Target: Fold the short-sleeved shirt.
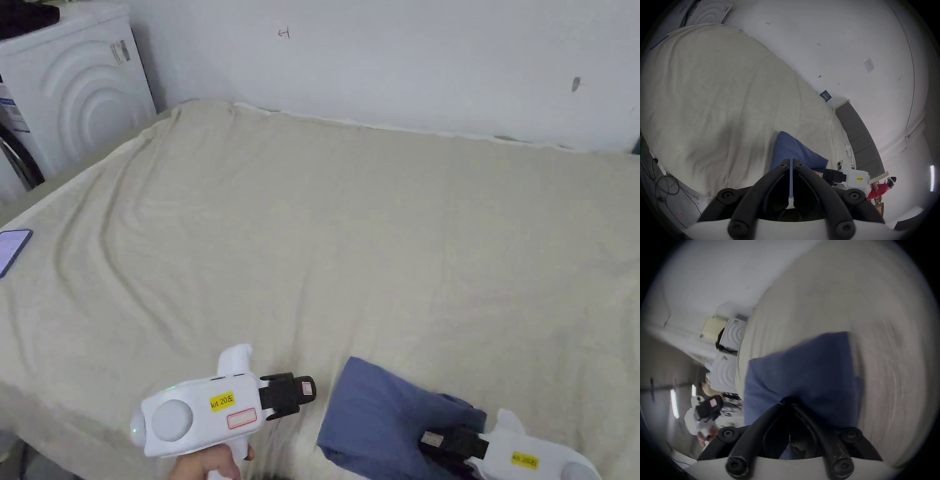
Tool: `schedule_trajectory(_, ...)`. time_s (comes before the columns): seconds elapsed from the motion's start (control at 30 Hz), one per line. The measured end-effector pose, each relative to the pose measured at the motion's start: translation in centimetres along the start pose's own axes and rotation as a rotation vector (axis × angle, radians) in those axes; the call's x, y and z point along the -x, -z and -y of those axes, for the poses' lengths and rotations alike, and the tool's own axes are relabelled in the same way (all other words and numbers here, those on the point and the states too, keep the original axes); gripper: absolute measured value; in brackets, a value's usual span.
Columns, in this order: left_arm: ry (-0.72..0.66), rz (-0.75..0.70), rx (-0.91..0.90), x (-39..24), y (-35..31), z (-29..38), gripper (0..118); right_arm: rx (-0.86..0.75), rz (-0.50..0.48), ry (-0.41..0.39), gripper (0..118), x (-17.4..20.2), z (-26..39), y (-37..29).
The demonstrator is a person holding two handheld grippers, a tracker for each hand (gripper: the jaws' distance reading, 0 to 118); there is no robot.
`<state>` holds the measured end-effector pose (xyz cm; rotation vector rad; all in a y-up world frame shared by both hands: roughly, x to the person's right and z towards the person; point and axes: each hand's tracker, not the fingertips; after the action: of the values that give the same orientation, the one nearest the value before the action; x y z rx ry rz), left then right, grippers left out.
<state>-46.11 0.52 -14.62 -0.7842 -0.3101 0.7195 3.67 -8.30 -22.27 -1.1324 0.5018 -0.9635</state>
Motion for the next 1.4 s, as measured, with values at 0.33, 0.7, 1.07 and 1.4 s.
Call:
schedule_trajectory(0.33,0.047,-0.097,0.189,-3.7,8.8,0.0,117,-0.005,-0.010,-0.029,0,-0.1,0.3,-1.0)
schedule_trajectory(0.7,0.438,-0.319,0.158,-12.1,6.0,1.5,18,-0.072,0.139,-0.211,0,3.5,2.1,-3.1)
schedule_trajectory(1.07,0.747,-0.715,0.104,-6.3,-1.1,-13.8,18,-0.215,0.123,-0.438,0,11.2,2.5,-4.8)
schedule_trajectory(1.4,0.858,-1.232,0.143,3.5,-2.5,-27.2,18,-0.274,0.170,-0.490,0,13.5,1.1,-4.4)
